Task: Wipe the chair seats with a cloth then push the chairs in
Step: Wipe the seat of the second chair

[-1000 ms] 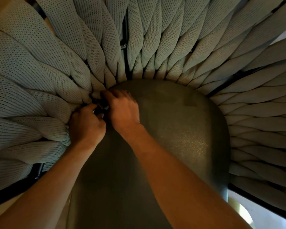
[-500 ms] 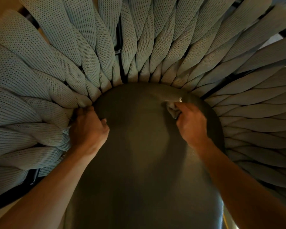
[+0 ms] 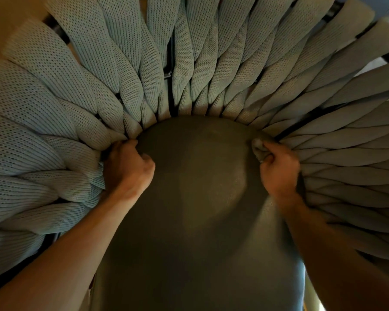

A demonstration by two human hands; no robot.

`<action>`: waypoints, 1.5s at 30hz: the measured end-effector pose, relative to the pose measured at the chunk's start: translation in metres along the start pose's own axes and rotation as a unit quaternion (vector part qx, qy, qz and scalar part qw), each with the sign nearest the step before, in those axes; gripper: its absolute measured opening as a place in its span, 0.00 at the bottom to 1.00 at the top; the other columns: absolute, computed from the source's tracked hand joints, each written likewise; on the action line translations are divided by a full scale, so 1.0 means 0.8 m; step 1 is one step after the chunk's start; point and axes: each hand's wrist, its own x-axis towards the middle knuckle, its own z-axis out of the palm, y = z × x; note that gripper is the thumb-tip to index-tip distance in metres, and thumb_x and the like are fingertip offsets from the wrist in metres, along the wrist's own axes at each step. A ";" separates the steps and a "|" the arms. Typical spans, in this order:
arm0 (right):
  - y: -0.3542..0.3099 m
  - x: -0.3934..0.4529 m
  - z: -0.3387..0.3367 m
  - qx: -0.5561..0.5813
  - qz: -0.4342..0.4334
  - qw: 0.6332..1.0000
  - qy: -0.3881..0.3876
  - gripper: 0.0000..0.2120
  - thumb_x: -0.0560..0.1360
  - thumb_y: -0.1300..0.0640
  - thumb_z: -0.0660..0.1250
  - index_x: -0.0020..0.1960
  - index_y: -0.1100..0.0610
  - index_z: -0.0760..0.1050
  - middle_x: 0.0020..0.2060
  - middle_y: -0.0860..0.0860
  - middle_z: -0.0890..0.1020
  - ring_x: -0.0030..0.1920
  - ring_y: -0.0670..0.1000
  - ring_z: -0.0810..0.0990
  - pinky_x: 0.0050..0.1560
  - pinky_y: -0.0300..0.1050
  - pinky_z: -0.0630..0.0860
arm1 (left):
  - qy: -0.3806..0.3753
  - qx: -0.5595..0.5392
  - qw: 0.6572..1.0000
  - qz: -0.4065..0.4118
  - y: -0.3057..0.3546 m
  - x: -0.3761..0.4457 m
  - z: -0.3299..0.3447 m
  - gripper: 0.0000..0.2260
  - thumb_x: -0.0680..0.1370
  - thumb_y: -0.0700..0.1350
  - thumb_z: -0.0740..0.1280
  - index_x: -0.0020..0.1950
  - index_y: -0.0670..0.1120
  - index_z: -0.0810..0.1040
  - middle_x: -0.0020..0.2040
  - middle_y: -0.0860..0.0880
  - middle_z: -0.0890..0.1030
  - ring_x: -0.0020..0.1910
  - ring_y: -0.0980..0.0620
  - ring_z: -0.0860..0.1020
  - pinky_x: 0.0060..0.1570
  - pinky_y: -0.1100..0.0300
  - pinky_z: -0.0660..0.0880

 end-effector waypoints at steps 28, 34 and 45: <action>-0.069 0.038 0.029 -0.035 -0.116 0.988 -0.094 0.20 0.74 0.66 0.63 0.64 0.55 0.75 0.57 0.57 0.78 0.57 0.58 0.76 0.52 0.55 0.77 | -0.065 0.083 0.991 0.086 -0.013 -0.048 0.037 0.41 0.73 0.65 0.64 0.78 0.56 0.45 0.76 0.37 0.47 0.75 0.37 0.53 0.71 0.46 0.59; -0.003 0.044 -0.008 -0.053 -0.002 0.994 -0.094 0.14 0.75 0.64 0.62 0.59 0.56 0.77 0.54 0.60 0.79 0.52 0.63 0.78 0.51 0.59 0.76 | -0.107 0.168 0.973 0.117 -0.022 -0.049 0.040 0.51 0.67 0.72 0.65 0.76 0.58 0.35 0.76 0.35 0.37 0.76 0.37 0.41 0.74 0.46 0.48; -0.003 -0.001 -0.074 0.168 0.189 0.962 -0.101 0.10 0.76 0.62 0.63 0.55 0.56 0.79 0.49 0.56 0.82 0.50 0.57 0.80 0.56 0.53 0.76 | -0.160 0.139 0.969 0.130 -0.016 -0.107 0.018 0.45 0.70 0.68 0.66 0.78 0.57 0.44 0.79 0.44 0.41 0.77 0.42 0.45 0.74 0.46 0.52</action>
